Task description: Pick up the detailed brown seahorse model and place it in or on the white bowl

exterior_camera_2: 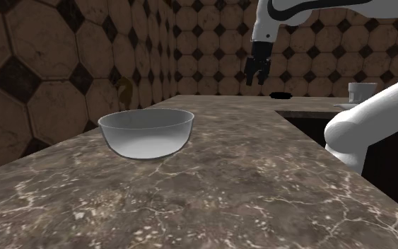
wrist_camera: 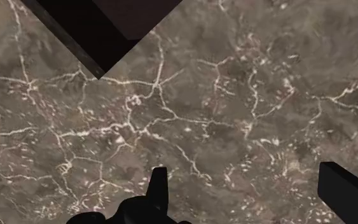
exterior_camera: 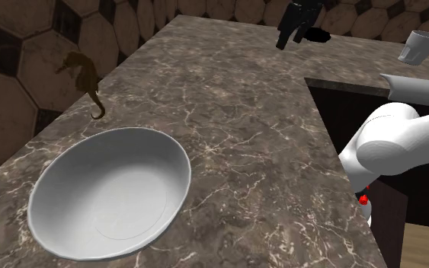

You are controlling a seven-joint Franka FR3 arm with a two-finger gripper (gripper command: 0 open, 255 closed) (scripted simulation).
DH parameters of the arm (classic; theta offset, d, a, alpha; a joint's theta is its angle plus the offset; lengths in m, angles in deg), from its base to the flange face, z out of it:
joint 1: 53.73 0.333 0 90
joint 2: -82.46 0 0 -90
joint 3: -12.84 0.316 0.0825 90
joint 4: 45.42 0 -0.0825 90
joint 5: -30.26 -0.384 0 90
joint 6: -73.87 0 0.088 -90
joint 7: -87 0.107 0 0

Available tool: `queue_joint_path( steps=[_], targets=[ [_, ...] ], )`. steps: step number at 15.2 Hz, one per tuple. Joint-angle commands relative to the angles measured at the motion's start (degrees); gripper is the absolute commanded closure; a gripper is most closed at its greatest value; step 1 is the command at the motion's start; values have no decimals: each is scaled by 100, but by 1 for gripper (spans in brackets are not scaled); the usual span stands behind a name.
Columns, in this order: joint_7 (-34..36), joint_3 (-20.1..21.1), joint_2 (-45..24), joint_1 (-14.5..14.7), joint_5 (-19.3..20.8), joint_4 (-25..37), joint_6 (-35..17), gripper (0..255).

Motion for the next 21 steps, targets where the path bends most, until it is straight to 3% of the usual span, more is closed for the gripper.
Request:
queue_joint_path(
  steps=[1,12,21],
  targets=[
    [0,0,0,0,0,0,0,0],
    [1249,1376,-711,357,-531,66,-1254,0],
    [2375,2612,-1801,316,-390,707,-2187,0]
  ],
)
